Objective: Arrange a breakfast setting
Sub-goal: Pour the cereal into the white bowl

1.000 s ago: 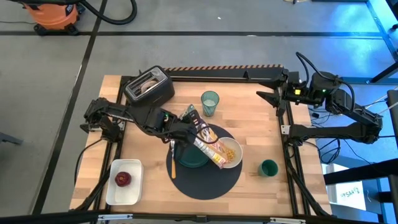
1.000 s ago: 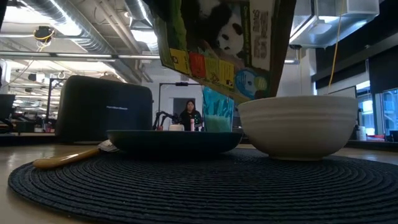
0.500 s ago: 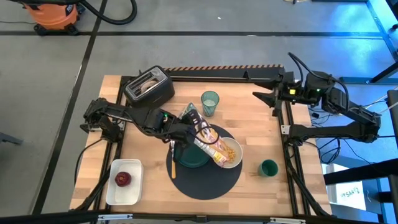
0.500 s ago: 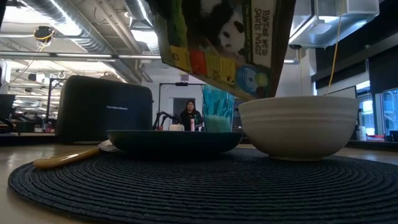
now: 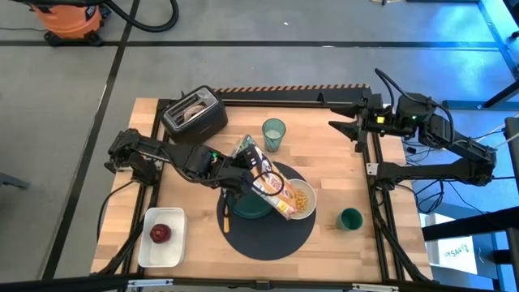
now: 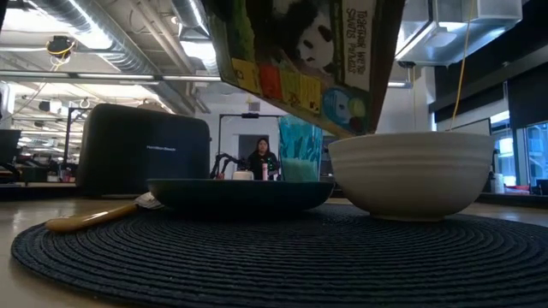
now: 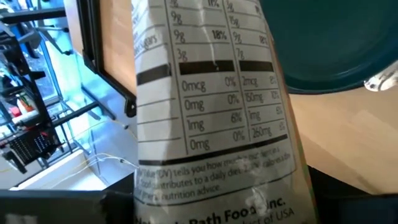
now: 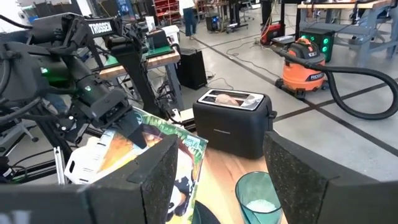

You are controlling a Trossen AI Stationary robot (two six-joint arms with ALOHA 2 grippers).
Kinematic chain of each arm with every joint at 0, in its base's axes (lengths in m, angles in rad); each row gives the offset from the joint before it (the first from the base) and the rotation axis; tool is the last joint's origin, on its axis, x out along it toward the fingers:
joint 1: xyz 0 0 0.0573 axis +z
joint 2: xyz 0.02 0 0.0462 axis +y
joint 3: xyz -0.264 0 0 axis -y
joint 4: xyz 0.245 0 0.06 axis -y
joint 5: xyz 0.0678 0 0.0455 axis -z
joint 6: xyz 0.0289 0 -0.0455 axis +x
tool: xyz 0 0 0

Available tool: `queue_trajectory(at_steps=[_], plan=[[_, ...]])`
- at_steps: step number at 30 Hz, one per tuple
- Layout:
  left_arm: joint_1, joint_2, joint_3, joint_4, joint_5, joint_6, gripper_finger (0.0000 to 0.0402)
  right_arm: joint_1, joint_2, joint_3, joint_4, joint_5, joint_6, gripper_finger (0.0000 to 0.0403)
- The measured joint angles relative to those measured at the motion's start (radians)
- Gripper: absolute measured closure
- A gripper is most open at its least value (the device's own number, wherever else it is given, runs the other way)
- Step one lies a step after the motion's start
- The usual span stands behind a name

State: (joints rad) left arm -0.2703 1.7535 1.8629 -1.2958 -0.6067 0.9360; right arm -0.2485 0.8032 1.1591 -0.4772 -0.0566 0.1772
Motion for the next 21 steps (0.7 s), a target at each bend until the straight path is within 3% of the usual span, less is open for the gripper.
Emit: queue_trajectory(at_steps=[12, 21], plan=[[-0.009, -0.005, 0.0, -0.011, 0.024, -0.024, 0.0212, 0.0, -0.001, 0.0, 0.003, -0.007, -0.001, 0.0178], [0.018, -0.006, 0.0, -0.036, 0.098, -0.096, 0.0212, 0.0, 0.0, 0.0, 0.002, -0.007, -0.002, 0.0178]])
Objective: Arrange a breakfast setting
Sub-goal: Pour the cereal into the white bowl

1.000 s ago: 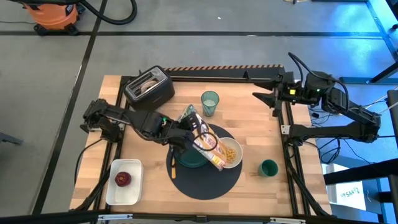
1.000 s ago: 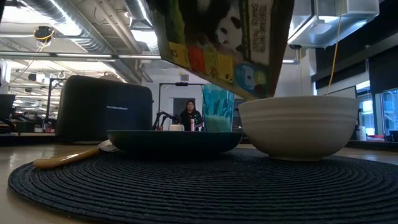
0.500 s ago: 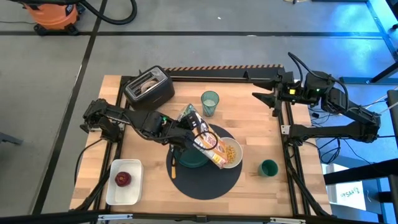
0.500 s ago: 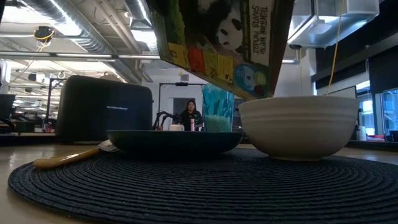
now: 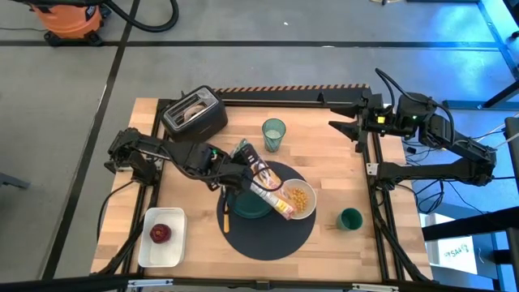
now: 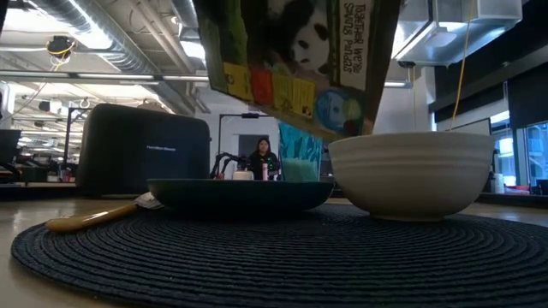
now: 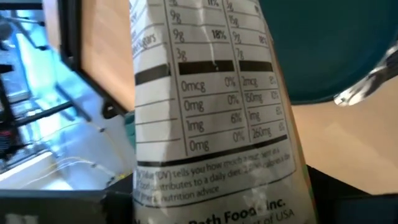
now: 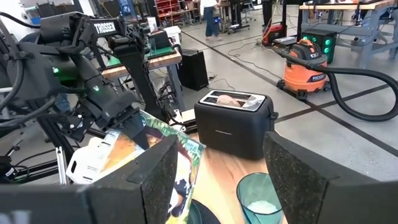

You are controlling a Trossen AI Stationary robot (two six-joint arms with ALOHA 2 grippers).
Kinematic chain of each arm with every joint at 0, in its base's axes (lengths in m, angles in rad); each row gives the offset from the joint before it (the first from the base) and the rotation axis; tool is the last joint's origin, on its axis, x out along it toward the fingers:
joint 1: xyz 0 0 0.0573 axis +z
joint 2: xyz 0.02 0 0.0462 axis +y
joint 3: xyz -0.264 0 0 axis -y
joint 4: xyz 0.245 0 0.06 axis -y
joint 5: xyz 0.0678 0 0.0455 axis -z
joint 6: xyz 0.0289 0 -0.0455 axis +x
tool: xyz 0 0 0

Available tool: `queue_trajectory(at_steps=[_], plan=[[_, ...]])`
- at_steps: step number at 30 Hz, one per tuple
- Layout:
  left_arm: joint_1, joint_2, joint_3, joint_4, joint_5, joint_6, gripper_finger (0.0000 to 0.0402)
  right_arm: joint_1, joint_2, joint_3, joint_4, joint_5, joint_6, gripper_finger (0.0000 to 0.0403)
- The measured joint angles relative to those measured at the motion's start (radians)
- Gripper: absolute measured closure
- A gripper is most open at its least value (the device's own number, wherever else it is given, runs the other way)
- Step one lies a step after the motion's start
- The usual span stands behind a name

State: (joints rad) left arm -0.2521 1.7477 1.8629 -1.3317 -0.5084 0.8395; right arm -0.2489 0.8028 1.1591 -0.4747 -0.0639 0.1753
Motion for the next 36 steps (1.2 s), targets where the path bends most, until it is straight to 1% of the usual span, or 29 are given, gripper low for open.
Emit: queue_trajectory(at_steps=[4, 9, 18, 21, 28, 36], plan=[[0.012, 0.0, 0.0, -0.017, 0.06, -0.055, 0.0213, 0.0, 0.0, 0.0, 0.0, 0.0, 0.0, 0.0178], [0.027, 0.0, 0.0, -0.022, 0.12, -0.107, 0.0226, 0.0, 0.0, 0.0, 0.0, 0.0, -0.001, 0.0178], [0.044, -0.023, 0.0, -0.014, 0.128, -0.143, 0.0231, 0.0, 0.0, 0.0, 0.0, 0.0, -0.002, 0.0178], [0.054, -0.036, 0.0, -0.019, 0.147, -0.174, 0.0232, 0.0, 0.0, 0.0, 0.0, 0.0, -0.002, 0.0178], [0.096, -0.061, 0.0, -0.017, 0.258, -0.269, 0.0232, 0.0, 0.0, 0.0, 0.0, 0.0, -0.002, 0.0178], [0.139, -0.072, 0.0, -0.019, 0.332, -0.317, 0.0232, 0.0, -0.003, 0.0, 0.0, -0.001, -0.001, 0.0178]])
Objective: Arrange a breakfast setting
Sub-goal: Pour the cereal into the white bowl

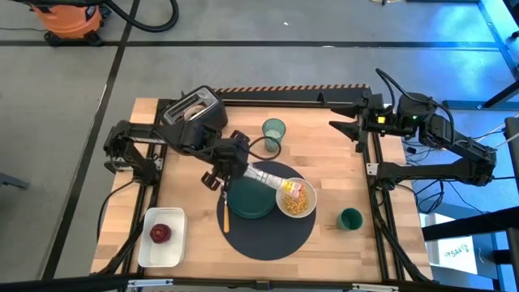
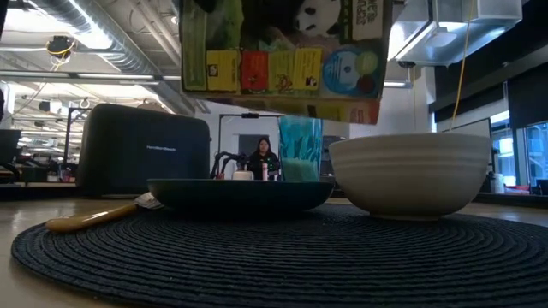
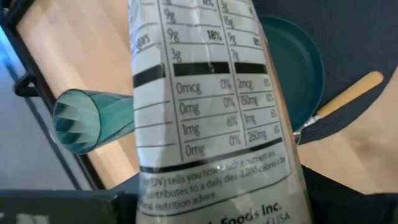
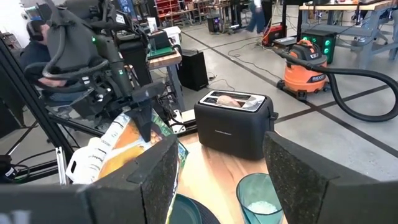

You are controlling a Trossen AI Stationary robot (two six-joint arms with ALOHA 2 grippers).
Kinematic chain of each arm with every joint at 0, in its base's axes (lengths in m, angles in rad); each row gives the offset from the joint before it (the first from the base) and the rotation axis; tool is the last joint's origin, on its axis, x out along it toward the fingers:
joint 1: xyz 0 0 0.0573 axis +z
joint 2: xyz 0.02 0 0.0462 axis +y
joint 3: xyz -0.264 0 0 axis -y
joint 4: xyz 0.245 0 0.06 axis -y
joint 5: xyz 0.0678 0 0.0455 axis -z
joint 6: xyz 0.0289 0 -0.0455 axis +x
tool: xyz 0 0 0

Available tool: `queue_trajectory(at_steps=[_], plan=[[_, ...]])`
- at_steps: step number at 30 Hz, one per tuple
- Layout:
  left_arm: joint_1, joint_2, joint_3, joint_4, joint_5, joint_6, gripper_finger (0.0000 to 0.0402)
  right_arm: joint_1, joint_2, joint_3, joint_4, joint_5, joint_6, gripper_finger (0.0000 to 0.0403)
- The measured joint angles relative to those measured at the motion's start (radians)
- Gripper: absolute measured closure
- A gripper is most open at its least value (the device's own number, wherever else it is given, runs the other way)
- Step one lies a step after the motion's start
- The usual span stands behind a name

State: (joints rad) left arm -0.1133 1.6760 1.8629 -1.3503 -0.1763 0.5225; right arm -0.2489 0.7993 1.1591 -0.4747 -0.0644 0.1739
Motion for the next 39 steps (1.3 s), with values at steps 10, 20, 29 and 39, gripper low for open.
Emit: queue_trajectory(at_steps=[10, 20, 29, 39], plan=[[0.04, 0.0, 0.0, -0.01, 0.048, -0.02, 0.0232, 0.0, -0.021, 0.0, -0.012, -0.034, 0.003, 0.0178], [0.068, -0.003, 0.0, -0.011, 0.093, -0.068, 0.0232, 0.0, -0.053, 0.0, -0.036, -0.034, 0.003, 0.0178], [0.068, -0.031, -0.087, 0.076, 0.122, -0.098, 0.0232, 0.0, -0.091, 0.0, -0.045, -0.034, 0.005, 0.0178], [0.079, -0.196, -0.302, 0.3, 0.136, -0.139, 0.0232, 0.0, -0.111, 0.0, -0.053, -0.034, -0.001, 0.0178]])
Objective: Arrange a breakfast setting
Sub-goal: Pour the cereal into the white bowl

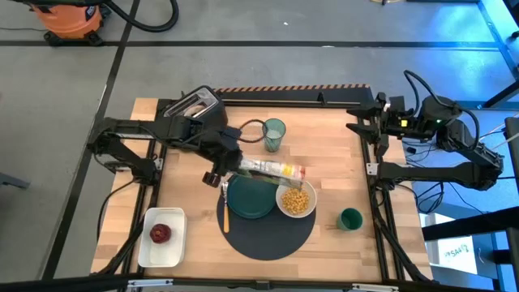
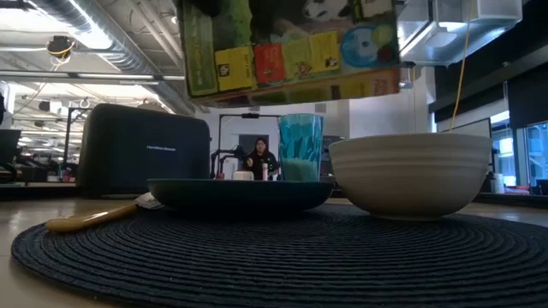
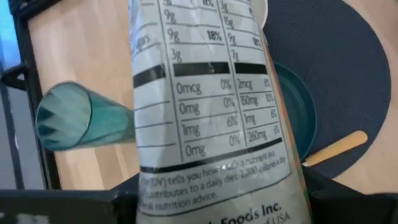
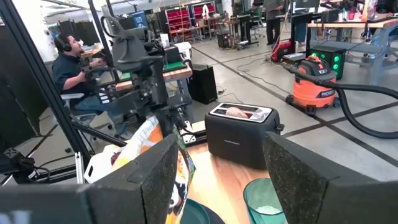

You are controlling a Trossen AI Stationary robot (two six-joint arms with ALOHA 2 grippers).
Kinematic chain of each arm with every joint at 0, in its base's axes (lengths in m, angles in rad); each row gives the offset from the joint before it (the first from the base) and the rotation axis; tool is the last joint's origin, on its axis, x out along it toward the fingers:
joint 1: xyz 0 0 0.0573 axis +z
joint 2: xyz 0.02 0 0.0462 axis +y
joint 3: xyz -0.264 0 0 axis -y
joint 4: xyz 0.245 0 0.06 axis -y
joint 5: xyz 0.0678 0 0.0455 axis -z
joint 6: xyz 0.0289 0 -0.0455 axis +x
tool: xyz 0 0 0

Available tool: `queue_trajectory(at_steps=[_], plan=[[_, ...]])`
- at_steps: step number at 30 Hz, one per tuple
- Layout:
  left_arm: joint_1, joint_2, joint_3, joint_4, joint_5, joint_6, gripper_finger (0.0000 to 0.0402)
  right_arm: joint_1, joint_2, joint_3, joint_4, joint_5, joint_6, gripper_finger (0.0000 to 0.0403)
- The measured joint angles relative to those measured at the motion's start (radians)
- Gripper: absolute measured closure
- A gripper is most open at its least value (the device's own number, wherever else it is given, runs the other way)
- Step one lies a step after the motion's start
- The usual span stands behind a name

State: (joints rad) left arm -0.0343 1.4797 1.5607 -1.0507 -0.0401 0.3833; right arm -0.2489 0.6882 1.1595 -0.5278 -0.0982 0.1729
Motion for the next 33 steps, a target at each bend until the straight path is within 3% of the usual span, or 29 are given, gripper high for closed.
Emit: queue_trajectory(at_steps=[7, 14, 21, 28, 33], plan=[[0.0, -0.101, -0.188, 0.127, 0.066, -0.032, 0.0232, 0.0, 0.001, 0.0, 0.002, 0.01, -0.001, 0.0178], [-0.003, -0.212, -0.391, 0.39, 0.107, -0.091, 0.0232, 0.0, 0.001, 0.0, 0.028, 0.027, 0.037, 0.0178], [0.029, -0.339, -0.541, 0.638, 0.105, -0.147, 0.0232, 0.0, 0.002, 0.0, 0.325, -0.004, 0.095, 0.0178], [0.098, -0.477, -0.708, 1.024, 0.103, -0.225, 0.0233, 0.0, 0.0, 0.0, 0.423, 0.0, 0.092, 0.0178], [0.15, -0.524, -0.856, 1.451, 0.097, -0.335, 0.0233, 0.0, 0.017, 0.0, 0.423, 0.0, 0.096, 0.0178]])
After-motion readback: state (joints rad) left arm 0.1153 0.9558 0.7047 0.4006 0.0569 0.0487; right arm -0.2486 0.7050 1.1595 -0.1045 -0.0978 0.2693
